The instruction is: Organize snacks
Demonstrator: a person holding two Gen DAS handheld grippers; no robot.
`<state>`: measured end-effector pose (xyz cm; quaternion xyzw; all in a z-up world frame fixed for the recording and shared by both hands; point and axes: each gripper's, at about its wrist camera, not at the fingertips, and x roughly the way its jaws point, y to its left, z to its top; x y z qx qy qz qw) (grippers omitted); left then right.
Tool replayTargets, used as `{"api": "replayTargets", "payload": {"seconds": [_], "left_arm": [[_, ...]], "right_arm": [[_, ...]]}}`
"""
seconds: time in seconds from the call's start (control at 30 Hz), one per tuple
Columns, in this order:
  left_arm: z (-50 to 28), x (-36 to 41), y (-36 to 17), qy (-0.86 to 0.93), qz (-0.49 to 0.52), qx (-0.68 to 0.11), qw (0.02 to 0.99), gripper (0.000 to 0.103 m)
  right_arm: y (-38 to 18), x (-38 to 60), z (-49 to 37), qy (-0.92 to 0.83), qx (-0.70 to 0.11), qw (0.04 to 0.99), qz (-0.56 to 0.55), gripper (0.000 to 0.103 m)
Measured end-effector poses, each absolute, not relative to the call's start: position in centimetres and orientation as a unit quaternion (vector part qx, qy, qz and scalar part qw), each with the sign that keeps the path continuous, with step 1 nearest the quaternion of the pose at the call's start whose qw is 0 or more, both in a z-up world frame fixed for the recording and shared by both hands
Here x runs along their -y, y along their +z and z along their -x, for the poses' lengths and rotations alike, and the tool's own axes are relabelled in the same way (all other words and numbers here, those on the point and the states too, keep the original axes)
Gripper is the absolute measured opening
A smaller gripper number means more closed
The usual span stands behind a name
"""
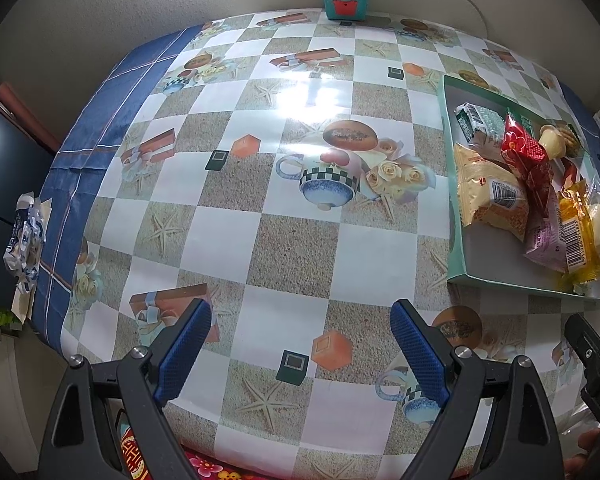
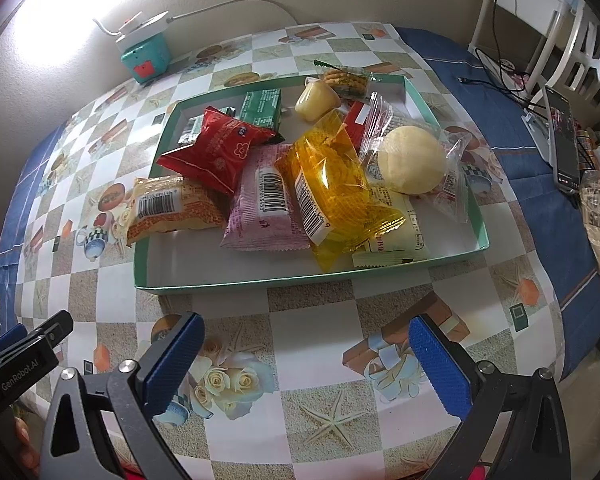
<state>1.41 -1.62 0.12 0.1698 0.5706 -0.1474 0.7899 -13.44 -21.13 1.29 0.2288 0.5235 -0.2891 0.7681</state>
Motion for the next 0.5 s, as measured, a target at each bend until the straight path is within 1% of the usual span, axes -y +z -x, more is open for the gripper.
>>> {"api": "replayTargets", "payload": {"seconds": [0.5], "left_arm": [[-1.41,1.5,0.09,-0.148,-0.171,-0.572,0.789,0.091]], "right_arm": [[1.24,21.07,13.45,-0.289,-0.525,0.767,-0.229,0.103]]}}
